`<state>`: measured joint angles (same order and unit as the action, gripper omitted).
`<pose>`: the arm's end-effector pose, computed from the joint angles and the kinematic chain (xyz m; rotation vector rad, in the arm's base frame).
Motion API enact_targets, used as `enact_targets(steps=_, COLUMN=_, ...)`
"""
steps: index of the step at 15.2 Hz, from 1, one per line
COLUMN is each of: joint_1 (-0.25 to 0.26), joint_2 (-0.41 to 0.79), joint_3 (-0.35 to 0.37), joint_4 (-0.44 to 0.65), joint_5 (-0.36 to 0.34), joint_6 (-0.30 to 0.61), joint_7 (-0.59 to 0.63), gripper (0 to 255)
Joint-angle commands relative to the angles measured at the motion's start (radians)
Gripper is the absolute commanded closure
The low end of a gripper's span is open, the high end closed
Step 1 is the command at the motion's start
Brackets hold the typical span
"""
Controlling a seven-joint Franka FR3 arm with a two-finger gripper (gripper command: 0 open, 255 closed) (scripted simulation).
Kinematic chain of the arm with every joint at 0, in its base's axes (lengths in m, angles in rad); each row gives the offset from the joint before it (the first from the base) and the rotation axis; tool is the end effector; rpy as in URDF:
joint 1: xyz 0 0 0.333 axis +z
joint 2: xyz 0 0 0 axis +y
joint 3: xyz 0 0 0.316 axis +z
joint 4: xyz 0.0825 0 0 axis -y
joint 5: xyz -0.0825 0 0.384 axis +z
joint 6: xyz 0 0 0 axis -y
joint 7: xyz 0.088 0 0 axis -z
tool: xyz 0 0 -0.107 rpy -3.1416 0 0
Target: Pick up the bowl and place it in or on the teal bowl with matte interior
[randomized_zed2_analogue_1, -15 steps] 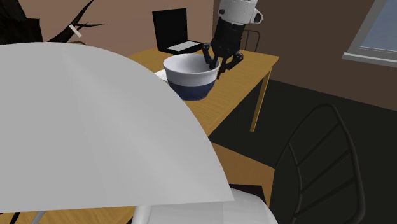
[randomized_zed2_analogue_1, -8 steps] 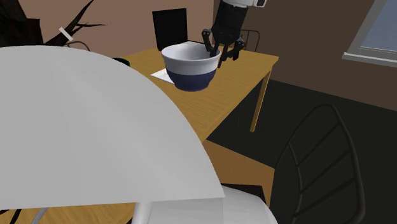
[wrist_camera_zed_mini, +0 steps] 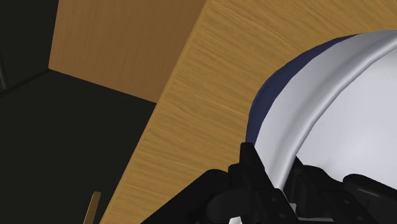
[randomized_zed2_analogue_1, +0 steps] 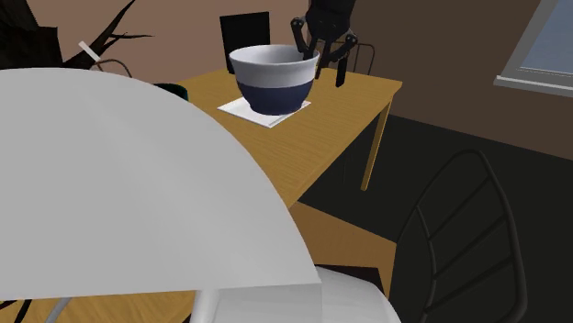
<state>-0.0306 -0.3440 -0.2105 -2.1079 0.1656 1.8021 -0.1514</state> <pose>0.4452 -0.1061 0.5604 -2.9125 0.1668 -0.1073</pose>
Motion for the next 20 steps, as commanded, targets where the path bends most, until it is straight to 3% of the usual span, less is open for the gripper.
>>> enact_targets(steps=1, joint_1=0.000, joint_2=0.001, joint_3=-0.001, joint_4=0.027, joint_5=-0.001, joint_6=-0.026, joint_7=0.003, gripper=255)
enact_targets(steps=3, joint_1=0.000, joint_2=0.002, joint_3=-0.001, joint_4=0.046, joint_5=-0.001, joint_6=-0.044, joint_7=0.006, gripper=255)
enact_targets(steps=11, joint_1=0.075, joint_2=0.090, joint_3=0.117, joint_4=0.133, joint_5=0.038, joint_6=-0.008, joint_7=0.181, gripper=255)
enact_targets(steps=20, joint_1=0.155, joint_2=0.257, joint_3=0.231, joint_4=0.322, joint_5=0.045, joint_6=0.010, joint_7=0.372, gripper=255)
